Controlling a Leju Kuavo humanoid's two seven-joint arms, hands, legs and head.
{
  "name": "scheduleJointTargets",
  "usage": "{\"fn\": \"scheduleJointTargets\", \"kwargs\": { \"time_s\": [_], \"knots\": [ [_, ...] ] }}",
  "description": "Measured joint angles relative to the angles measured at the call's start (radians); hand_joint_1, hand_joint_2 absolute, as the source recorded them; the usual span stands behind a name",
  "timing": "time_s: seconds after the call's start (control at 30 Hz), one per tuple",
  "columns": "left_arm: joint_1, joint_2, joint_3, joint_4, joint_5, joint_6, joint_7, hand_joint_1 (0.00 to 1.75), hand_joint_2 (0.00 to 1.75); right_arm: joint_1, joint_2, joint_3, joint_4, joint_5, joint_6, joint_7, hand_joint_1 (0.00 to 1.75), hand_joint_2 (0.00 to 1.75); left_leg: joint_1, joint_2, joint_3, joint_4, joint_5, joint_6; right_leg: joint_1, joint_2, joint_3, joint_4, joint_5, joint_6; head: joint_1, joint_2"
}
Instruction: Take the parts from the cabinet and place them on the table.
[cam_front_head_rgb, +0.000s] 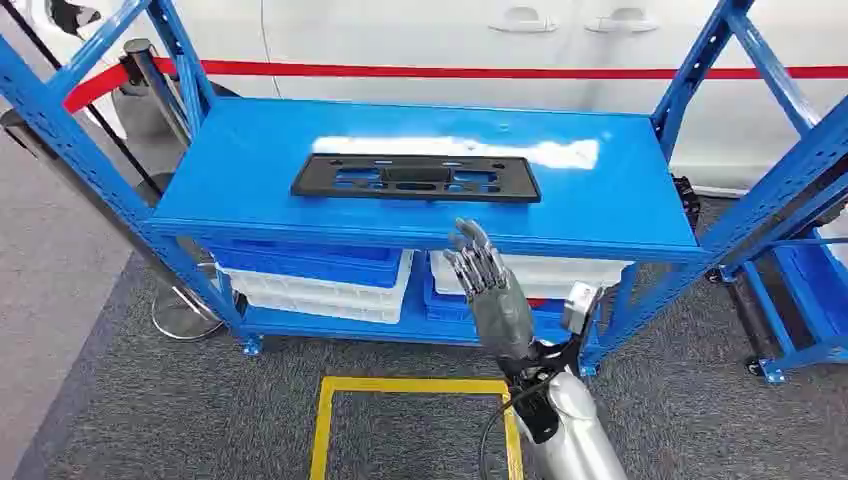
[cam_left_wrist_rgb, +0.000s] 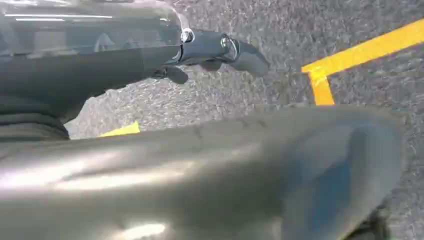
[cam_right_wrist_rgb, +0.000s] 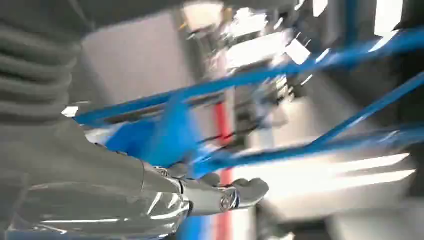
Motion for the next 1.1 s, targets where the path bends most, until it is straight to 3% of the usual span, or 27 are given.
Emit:
{"fn": "scheduleJointTargets", "kwargs": {
  "time_s": [0.03,0.1,0.13,0.17,0.2,0.27,0.3,0.33,0.37,0.4,0.47,0.5,0.57,0.63,0.67,0.7,0.73,0.77,0.8,0.83,0.87,0.9,0.93,0.97,1.0,1.07,1.1],
  "knots": [
    [-0.008,0.0,-0.01,0.005,0.008,0.003,0.001,0.0,0.0,-0.008,0.004,0.025,-0.036,0.0,0.01,-0.01,0.0,0.0,0.006,0.01,-0.034,0.06,-0.02,-0.009,-0.002,-0.007,0.015,-0.006,-0.006,-0.006,-0.013,0.0],
    [-0.01,0.0,-0.016,0.006,0.014,0.009,0.003,0.0,0.0,-0.014,0.005,0.049,-0.07,-0.002,0.025,-0.019,0.0,0.0,0.018,0.011,-0.132,0.209,-0.062,-0.024,-0.003,-0.014,0.034,-0.007,-0.021,-0.004,-0.013,0.0],
    [-0.009,0.0,-0.018,0.006,0.02,0.011,0.003,0.0,0.0,-0.011,0.007,0.058,-0.088,-0.004,0.037,-0.027,0.0,0.0,0.025,0.012,-0.189,0.283,-0.071,-0.032,-0.007,-0.019,0.05,-0.007,-0.036,-0.001,-0.012,0.0],
    [-0.008,0.0,-0.023,0.007,0.025,0.015,0.005,0.0,0.0,-0.01,0.008,0.07,-0.111,-0.006,0.042,-0.031,0.0,0.0,0.031,0.013,-0.218,0.304,-0.056,-0.038,-0.01,-0.021,0.063,-0.007,-0.046,0.003,-0.012,0.0],
    [-0.006,0.0,-0.032,0.01,0.031,0.018,0.008,0.0,0.0,-0.013,0.009,0.091,-0.147,-0.008,0.05,-0.038,0.0,0.0,0.038,0.016,-0.23,0.276,-0.005,-0.046,-0.016,-0.021,0.082,-0.007,-0.06,0.01,-0.012,0.0],
    [-0.008,0.0,-0.047,0.017,0.039,0.024,0.011,0.0,0.0,-0.029,0.013,0.146,-0.209,-0.013,0.071,-0.053,0.0,0.0,0.055,0.027,-0.195,0.111,0.141,-0.063,-0.029,-0.019,0.123,-0.006,-0.092,0.024,-0.013,0.0],
    [-0.007,-0.002,-0.054,0.02,0.043,0.027,0.013,0.0,0.0,-0.03,0.014,0.167,-0.23,-0.016,0.08,-0.059,0.0,0.0,0.061,0.037,-0.18,0.059,0.172,-0.074,-0.03,-0.02,0.134,-0.007,-0.109,0.036,-0.012,0.0],
    [-0.011,-0.009,-0.063,0.026,0.048,0.028,0.018,0.0,0.0,-0.033,0.014,0.183,-0.25,-0.018,0.089,-0.066,0.0,0.0,0.044,0.037,-0.178,0.074,0.15,-0.072,-0.026,-0.018,0.137,-0.005,-0.117,0.047,-0.022,0.0],
    [-0.017,-0.01,-0.068,0.029,0.049,0.034,0.019,0.0,0.0,-0.033,0.014,0.196,-0.271,-0.017,0.095,-0.067,0.0,0.0,0.048,0.039,-0.162,0.041,0.113,-0.042,-0.024,-0.018,0.138,-0.005,-0.125,0.056,-0.021,0.0],
    [-0.021,-0.01,-0.074,0.031,0.052,0.034,0.024,0.0,0.0,-0.035,0.014,0.208,-0.293,-0.018,0.098,-0.07,0.0,0.0,0.044,0.034,-0.163,0.048,0.108,-0.027,-0.026,-0.02,0.145,-0.008,-0.126,0.059,-0.019,0.0],
    [-0.023,-0.009,-0.082,0.033,0.053,0.036,0.027,0.0,0.0,-0.045,0.015,0.224,-0.322,-0.018,0.106,-0.074,0.0,0.0,0.04,0.027,-0.145,0.049,0.092,-0.007,-0.032,-0.019,0.137,0.029,-0.102,0.074,-0.021,0.0],
    [-0.023,-0.008,-0.085,0.035,0.055,0.037,0.029,0.0,0.0,-0.046,0.014,0.23,-0.333,-0.018,0.106,-0.075,0.0,0.0,0.04,0.026,-0.131,0.04,0.085,0.003,-0.034,-0.019,0.102,0.096,-0.076,0.075,-0.016,0.0],
    [-0.028,-0.008,-0.088,0.039,0.055,0.037,0.031,0.0,0.0,-0.048,0.014,0.237,-0.343,-0.018,0.109,-0.078,0.0,0.0,0.034,0.022,-0.102,0.028,0.07,0.016,-0.026,-0.019,-0.004,0.24,-0.081,0.066,-0.017,0.0],
    [-0.028,-0.009,-0.09,0.04,0.058,0.037,0.034,0.0,0.0,-0.047,0.014,0.243,-0.344,-0.018,0.109,-0.078,0.0,0.0,0.025,0.017,-0.072,0.016,0.058,0.025,-0.011,-0.018,-0.103,0.326,-0.162,0.055,-0.016,0.0],
    [-0.028,-0.01,-0.092,0.04,0.058,0.037,0.034,0.0,0.0,-0.047,0.014,0.244,-0.345,-0.018,0.108,-0.078,0.0,0.0,0.017,0.011,-0.056,0.01,0.051,0.029,-0.001,-0.018,-0.137,0.333,-0.189,0.044,-0.016,0.0],
    [-0.028,-0.01,-0.093,0.04,0.058,0.037,0.034,0.0,0.0,-0.047,0.014,0.245,-0.347,-0.018,0.103,-0.077,0.0,0.0,0.009,0.006,-0.04,0.005,0.042,0.033,0.014,-0.016,-0.156,0.309,-0.18,0.028,-0.016,0.0],
    [-0.027,-0.01,-0.094,0.04,0.058,0.037,0.033,0.0,0.0,-0.047,0.014,0.245,-0.347,-0.019,0.099,-0.074,0.0,0.0,-0.001,0.003,-0.025,-0.001,0.035,0.037,0.027,-0.014,-0.158,0.257,-0.14,0.007,-0.016,0.0],
    [-0.027,-0.01,-0.094,0.04,0.059,0.037,0.033,0.0,0.0,-0.047,0.014,0.245,-0.347,-0.019,0.094,-0.066,0.0,0.0,-0.012,0.0,-0.009,-0.008,0.028,0.042,0.044,-0.011,-0.147,0.178,-0.071,-0.021,-0.016,0.0],
    [-0.026,-0.011,-0.094,0.04,0.059,0.037,0.032,0.0,0.0,-0.047,0.014,0.245,-0.347,-0.019,0.089,-0.061,0.0,0.0,-0.02,0.0,0.004,-0.014,0.022,0.047,0.066,-0.006,-0.132,0.093,0.017,-0.056,-0.016,0.0],
    [-0.022,-0.028,-0.096,0.04,0.059,0.036,0.032,0.0,0.0,-0.046,0.014,0.245,-0.347,-0.02,0.086,-0.06,0.0,0.0,-0.012,0.001,0.007,-0.019,0.014,0.048,0.059,0.024,-0.122,0.04,0.101,-0.099,-0.033,0.0],
    [-0.026,-0.028,-0.097,0.042,0.06,0.038,0.031,0.0,0.0,-0.046,0.015,0.246,-0.347,-0.02,0.084,-0.058,0.0,0.0,-0.011,-0.004,0.015,-0.023,0.008,0.042,0.072,0.025,-0.113,0.027,0.095,-0.094,-0.046,0.0],
    [-0.026,-0.029,-0.098,0.042,0.061,0.034,0.031,0.0,0.0,-0.05,0.015,0.251,-0.347,-0.02,0.081,-0.053,0.0,0.0,0.001,-0.011,0.014,-0.031,0.007,0.027,0.077,0.024,-0.099,0.012,0.094,-0.098,-0.034,0.0],
    [-0.026,-0.033,-0.101,0.042,0.06,0.033,0.03,0.0,0.0,-0.05,0.016,0.252,-0.349,-0.021,0.078,-0.05,0.0,0.0,0.005,-0.003,0.025,-0.021,0.023,0.027,0.084,0.025,-0.087,-0.012,0.097,-0.105,-0.032,0.0],
    [-0.027,-0.034,-0.103,0.042,0.061,0.034,0.029,0.0,0.0,-0.051,0.018,0.253,-0.351,-0.022,0.072,-0.042,0.0,0.0,0.0,-0.003,0.037,-0.028,0.039,0.015,0.078,0.022,-0.058,-0.035,0.097,-0.11,-0.029,0.0],
    [-0.027,-0.029,-0.103,0.044,0.061,0.037,0.03,0.0,0.0,-0.052,0.022,0.253,-0.352,-0.023,0.063,-0.034,0.0,0.0,-0.003,-0.003,0.043,-0.023,0.03,0.017,0.061,0.015,-0.023,-0.066,0.103,-0.099,-0.024,0.0],
    [-0.035,-0.032,-0.104,0.045,0.063,0.037,0.03,0.0,0.0,-0.056,0.027,0.255,-0.352,-0.025,0.049,-0.02,0.0,0.0,0.001,0.007,0.004,0.064,-0.001,-0.003,0.042,0.008,0.004,-0.086,0.101,-0.096,-0.036,0.0],
    [-0.039,-0.031,-0.103,0.046,0.064,0.037,0.03,0.0,0.0,-0.055,0.028,0.256,-0.352,-0.026,0.045,-0.015,0.0,1.75,0.012,0.008,-0.041,0.13,-0.033,-0.021,0.032,0.006,0.006,-0.086,0.097,-0.087,-0.034,0.0]
  ]
}}
